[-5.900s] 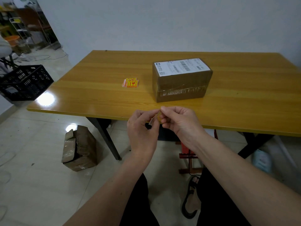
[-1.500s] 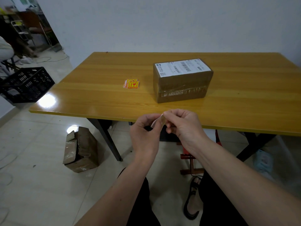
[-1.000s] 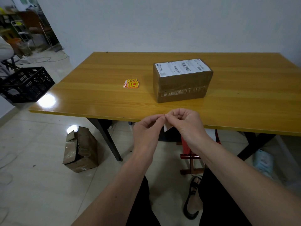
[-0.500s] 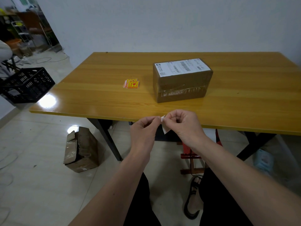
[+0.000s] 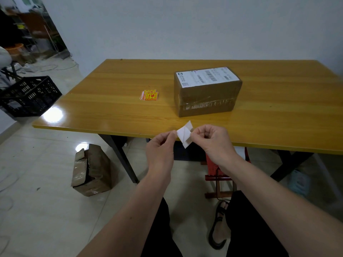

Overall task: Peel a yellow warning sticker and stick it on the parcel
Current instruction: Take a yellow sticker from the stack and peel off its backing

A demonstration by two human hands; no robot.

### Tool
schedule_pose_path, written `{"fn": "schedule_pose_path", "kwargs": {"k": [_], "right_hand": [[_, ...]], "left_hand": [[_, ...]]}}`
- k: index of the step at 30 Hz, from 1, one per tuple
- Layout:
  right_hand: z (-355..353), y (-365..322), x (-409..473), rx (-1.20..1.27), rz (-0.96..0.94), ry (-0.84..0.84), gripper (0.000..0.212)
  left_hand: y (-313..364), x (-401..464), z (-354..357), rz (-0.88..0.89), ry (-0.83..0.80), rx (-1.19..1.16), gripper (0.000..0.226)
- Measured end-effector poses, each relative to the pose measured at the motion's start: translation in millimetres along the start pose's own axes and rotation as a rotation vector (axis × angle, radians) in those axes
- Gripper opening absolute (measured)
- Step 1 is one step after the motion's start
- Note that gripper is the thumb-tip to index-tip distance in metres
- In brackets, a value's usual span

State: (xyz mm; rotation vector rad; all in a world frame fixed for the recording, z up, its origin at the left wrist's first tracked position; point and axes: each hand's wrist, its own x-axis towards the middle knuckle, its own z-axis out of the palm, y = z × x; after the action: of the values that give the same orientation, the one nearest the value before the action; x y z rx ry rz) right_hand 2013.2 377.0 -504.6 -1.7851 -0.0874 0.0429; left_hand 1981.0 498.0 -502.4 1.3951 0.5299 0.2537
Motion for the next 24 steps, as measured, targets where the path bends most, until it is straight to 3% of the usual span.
{"fn": "schedule_pose_path", "kwargs": {"k": [24], "right_hand": [[-34, 15, 10, -0.007, 0.099, 0.17, 0.02]], "left_hand": [[-3, 10, 14, -0.122, 0.168, -0.104, 0.012]]}}
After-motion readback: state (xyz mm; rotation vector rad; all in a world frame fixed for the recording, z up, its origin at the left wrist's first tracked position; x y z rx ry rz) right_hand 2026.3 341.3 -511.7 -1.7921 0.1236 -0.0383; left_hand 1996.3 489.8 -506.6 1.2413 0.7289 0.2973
